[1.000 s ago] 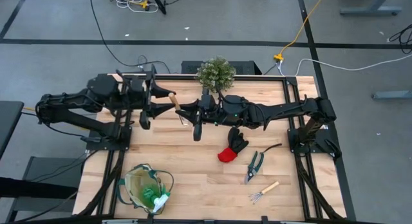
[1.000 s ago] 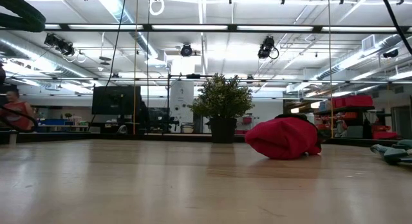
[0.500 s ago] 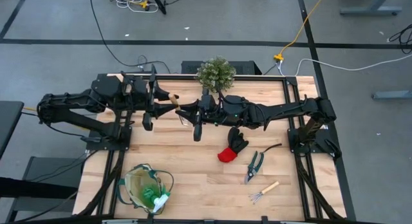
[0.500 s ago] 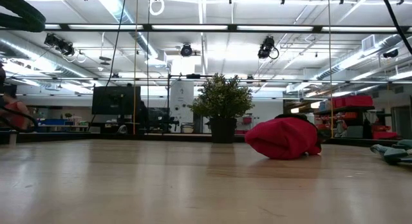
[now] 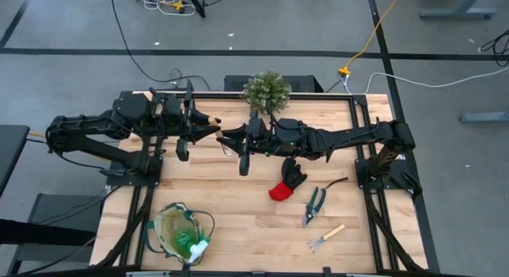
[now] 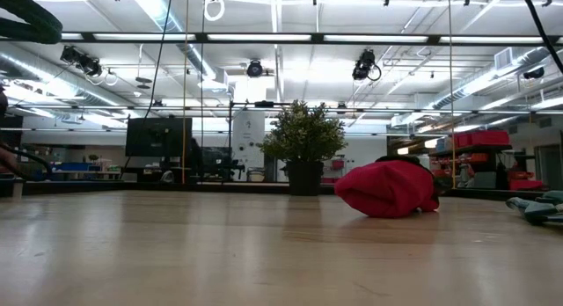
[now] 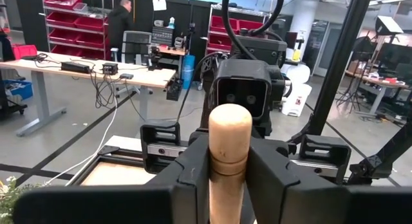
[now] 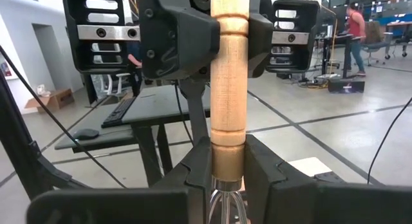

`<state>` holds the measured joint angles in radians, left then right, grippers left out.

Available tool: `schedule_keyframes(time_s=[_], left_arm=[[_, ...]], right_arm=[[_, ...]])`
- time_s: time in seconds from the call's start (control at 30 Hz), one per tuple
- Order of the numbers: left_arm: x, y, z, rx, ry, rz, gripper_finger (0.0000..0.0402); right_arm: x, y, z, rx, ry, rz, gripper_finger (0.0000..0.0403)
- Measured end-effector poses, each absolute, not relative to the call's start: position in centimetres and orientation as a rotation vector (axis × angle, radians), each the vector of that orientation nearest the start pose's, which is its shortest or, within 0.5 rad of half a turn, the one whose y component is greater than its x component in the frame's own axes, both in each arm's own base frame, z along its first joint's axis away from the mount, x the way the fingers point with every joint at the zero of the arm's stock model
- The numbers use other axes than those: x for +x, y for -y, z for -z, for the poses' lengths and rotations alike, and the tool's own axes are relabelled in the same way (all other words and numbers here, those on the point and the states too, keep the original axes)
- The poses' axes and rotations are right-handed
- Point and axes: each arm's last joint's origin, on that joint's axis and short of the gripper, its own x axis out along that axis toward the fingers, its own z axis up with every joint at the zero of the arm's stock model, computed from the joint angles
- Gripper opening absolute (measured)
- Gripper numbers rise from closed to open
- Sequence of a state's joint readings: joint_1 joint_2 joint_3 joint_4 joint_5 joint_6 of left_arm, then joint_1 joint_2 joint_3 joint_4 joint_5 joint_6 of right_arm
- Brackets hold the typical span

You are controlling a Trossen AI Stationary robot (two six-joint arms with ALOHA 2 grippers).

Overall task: Pick & Place Garden tools in Gardening bag
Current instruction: Put the brown hand rake into the gardening bag

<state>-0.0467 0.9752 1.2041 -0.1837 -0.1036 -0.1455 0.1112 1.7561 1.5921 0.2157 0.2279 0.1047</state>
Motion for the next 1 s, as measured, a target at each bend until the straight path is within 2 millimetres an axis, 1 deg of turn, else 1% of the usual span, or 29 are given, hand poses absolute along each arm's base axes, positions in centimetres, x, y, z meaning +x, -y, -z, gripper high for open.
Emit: schedule_keyframes(time_s=[0.1,0.23,0.37,0.67,0.8,1.0], left_arm=[[19.33,0.6,-44.04,-0.149,0.049,-0.054,0.0084],[19.33,0.59,-44.04,-0.149,0.05,-0.06,0.0091],[19.33,0.57,-44.04,-0.143,0.05,-0.066,0.0081],[19.33,0.58,-43.99,-0.14,0.045,-0.067,0.0081],[19.3,0.59,-43.87,-0.136,0.031,-0.065,0.0081],[18.64,0.53,-43.57,-0.14,-0.014,-0.074,0.0081]], right_arm=[[41.41,-3.97,-38.71,0.113,0.057,0.114,0.0052],[41.41,-3.97,-38.71,0.113,0.057,0.114,0.0052],[41.41,-3.96,-38.71,0.109,0.057,0.114,0.0052],[41.42,-3.97,-38.69,0.104,0.055,0.114,0.0056],[41.42,-3.97,-38.6,0.105,0.049,0.114,0.0082],[41.41,-3.95,-38.69,0.131,0.059,0.114,0.0163]])
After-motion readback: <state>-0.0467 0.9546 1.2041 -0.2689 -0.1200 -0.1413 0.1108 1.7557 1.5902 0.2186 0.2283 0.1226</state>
